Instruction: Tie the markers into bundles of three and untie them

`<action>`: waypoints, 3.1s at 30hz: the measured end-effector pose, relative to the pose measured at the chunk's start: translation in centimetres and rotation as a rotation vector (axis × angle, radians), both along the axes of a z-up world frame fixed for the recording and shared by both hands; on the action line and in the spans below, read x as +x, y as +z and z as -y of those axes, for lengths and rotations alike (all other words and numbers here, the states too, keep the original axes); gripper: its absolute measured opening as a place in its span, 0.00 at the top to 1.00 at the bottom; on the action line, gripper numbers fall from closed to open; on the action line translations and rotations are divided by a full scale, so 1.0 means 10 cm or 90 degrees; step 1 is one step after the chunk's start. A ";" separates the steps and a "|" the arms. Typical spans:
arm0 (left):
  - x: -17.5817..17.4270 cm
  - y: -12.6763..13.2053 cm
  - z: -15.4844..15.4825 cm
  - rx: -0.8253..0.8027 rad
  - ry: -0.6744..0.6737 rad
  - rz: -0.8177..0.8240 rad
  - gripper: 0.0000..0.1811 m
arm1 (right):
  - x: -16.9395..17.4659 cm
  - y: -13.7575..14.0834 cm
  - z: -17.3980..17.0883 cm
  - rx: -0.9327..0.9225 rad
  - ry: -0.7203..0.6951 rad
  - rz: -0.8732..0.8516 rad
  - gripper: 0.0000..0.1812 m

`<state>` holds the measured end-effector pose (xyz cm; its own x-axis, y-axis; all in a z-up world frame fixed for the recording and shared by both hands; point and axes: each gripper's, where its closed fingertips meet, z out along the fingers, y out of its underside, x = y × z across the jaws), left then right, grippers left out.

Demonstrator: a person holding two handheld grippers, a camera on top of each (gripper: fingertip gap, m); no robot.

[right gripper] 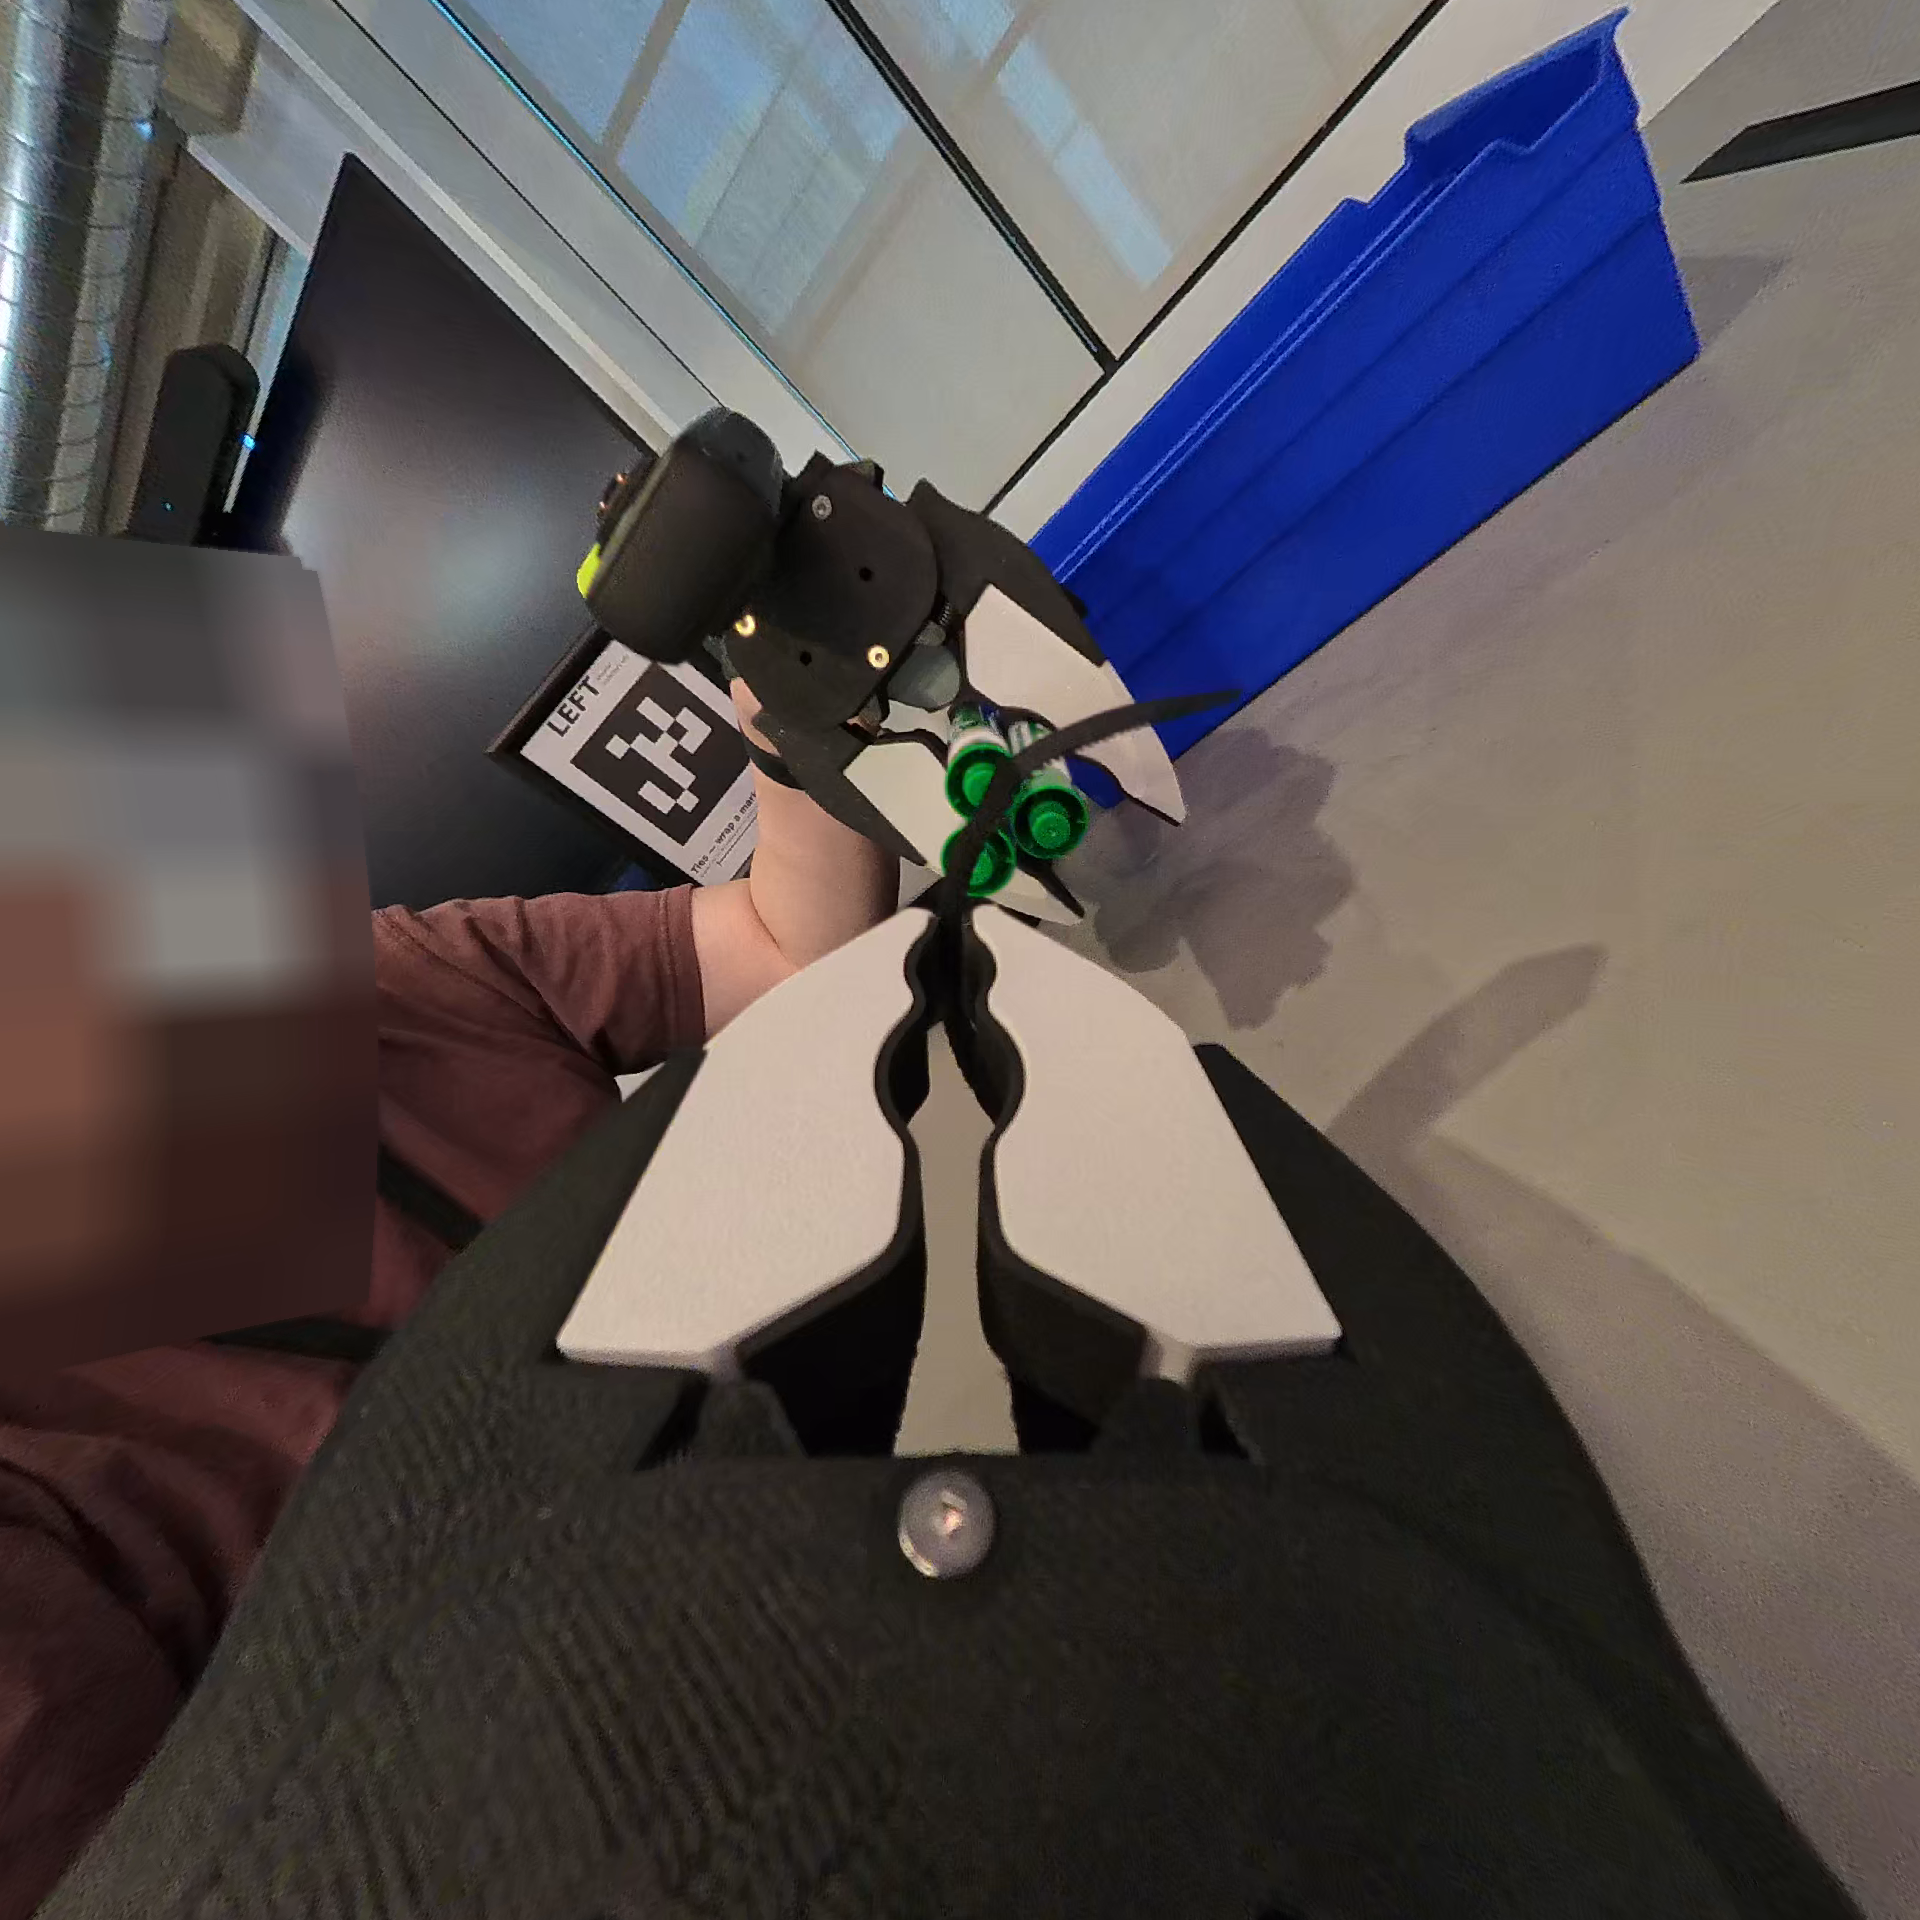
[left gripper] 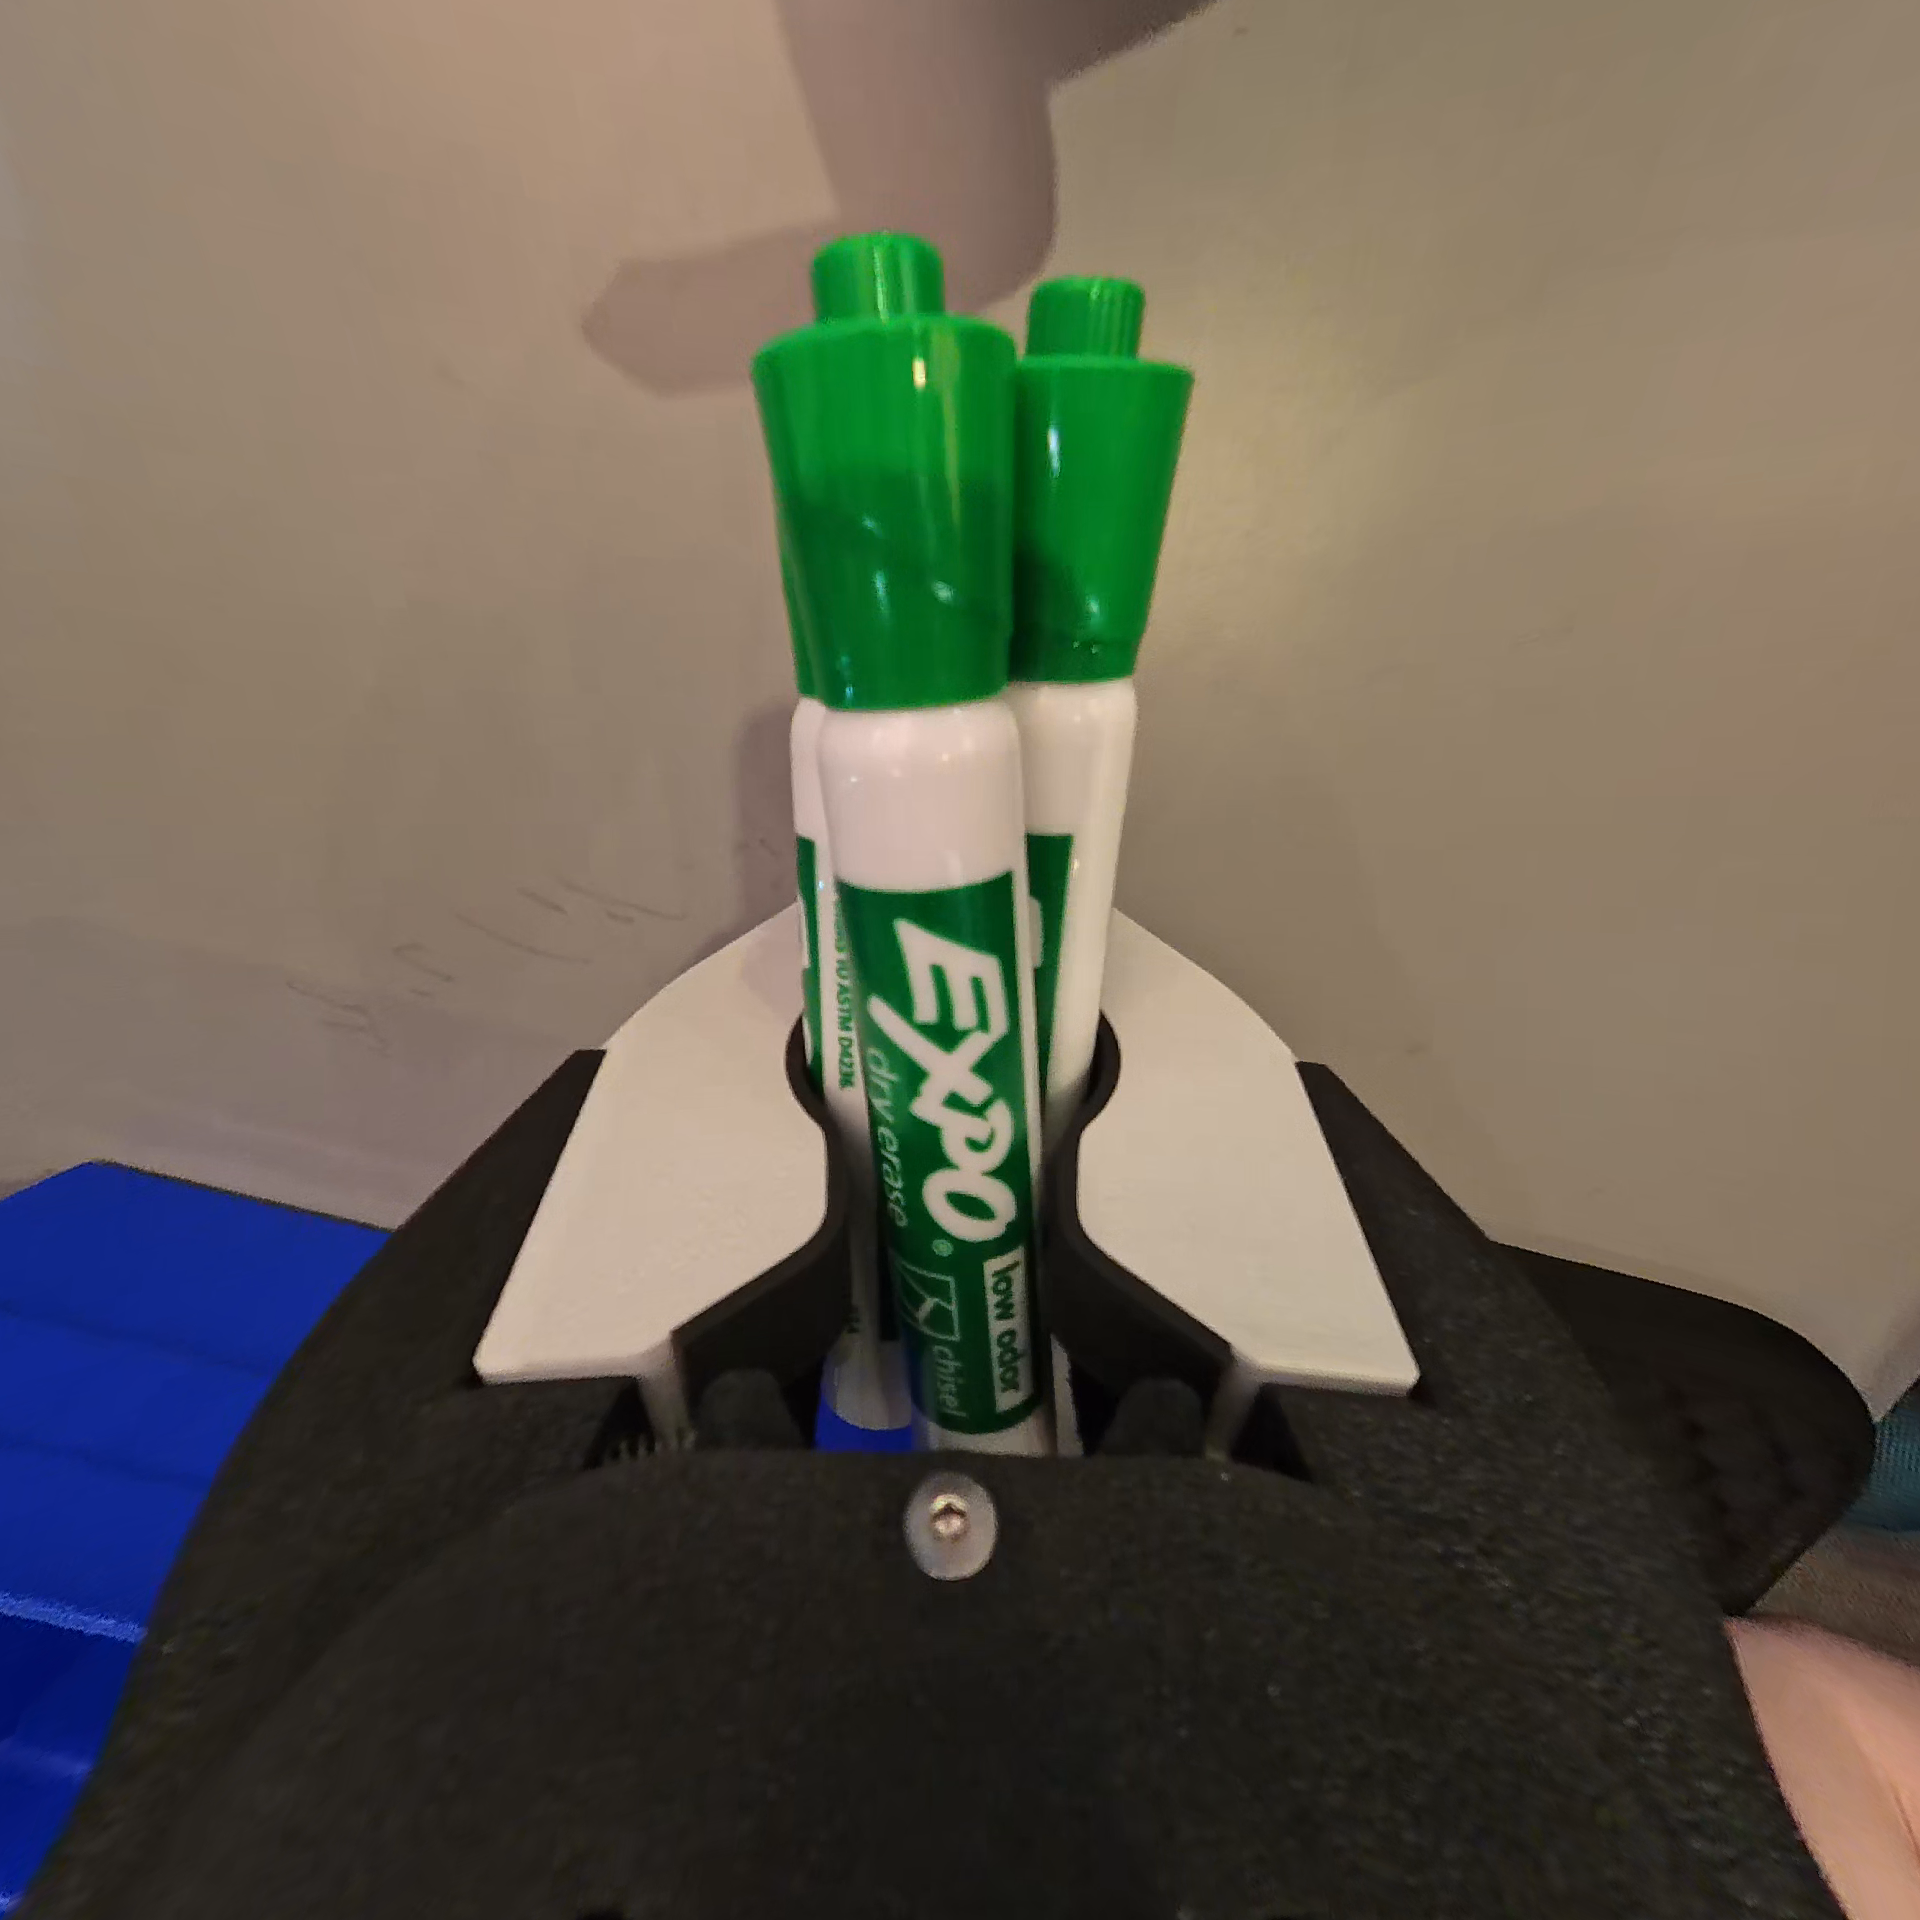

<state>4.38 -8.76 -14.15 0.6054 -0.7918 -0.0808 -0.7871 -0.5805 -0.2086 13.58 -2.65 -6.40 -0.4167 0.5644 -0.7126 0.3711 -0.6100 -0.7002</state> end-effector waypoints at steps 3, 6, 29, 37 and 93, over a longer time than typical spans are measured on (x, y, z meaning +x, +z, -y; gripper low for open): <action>0.03 0.04 0.00 0.005 -0.004 0.016 0.77 | 0.00 -0.01 0.02 0.006 0.004 0.000 0.98; 0.04 0.04 0.00 0.008 -0.006 0.017 0.77 | 0.00 0.00 0.02 0.005 0.005 -0.003 0.98; -0.01 0.00 -0.07 0.014 0.016 0.005 0.77 | -0.21 0.22 0.49 0.017 0.030 -0.029 0.98; -0.01 0.00 -0.07 0.011 0.017 0.007 0.77 | -0.18 0.22 0.43 0.051 0.019 -0.048 0.98; 0.83 1.72 -0.55 0.438 -0.005 0.689 0.77 | 0.39 0.16 -0.43 0.025 -0.113 -0.079 0.98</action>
<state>12.64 -3.29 3.00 0.6143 -0.7872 0.0549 -0.0327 -0.0949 -0.9950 17.49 1.63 -4.83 -0.3917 0.6630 -0.6380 0.1695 -0.6296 -0.7582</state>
